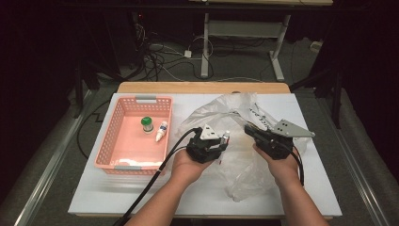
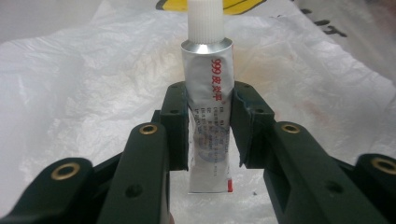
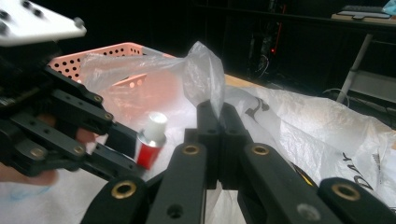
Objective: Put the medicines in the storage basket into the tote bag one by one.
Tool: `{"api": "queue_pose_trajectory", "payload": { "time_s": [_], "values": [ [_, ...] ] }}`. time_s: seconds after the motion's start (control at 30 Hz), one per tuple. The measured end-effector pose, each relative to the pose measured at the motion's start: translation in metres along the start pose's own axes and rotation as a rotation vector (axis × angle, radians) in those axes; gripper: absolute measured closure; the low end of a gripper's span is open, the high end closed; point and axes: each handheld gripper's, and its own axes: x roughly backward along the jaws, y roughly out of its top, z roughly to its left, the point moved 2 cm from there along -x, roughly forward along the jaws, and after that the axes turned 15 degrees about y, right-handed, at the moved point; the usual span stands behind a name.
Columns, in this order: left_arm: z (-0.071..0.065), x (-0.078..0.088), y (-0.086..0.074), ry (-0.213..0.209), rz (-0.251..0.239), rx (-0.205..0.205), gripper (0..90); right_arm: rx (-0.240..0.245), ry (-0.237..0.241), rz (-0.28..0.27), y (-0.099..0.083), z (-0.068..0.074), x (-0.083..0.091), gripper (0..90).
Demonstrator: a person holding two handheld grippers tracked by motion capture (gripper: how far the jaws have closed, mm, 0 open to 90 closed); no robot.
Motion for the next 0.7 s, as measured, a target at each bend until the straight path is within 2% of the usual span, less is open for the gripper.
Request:
{"api": "queue_pose_trajectory", "payload": {
  "time_s": [0.4, 0.7],
  "values": [
    [-0.007, -0.028, 0.008, 0.001, 0.007, 0.003, 67.3, -0.001, -0.002, -0.008, 0.001, -0.002, -0.002, 90.0],
    [-0.015, -0.058, 0.011, 0.015, 0.008, 0.012, 67.2, -0.009, -0.005, -0.018, 0.001, -0.004, -0.003, 90.0]
  ]
}}
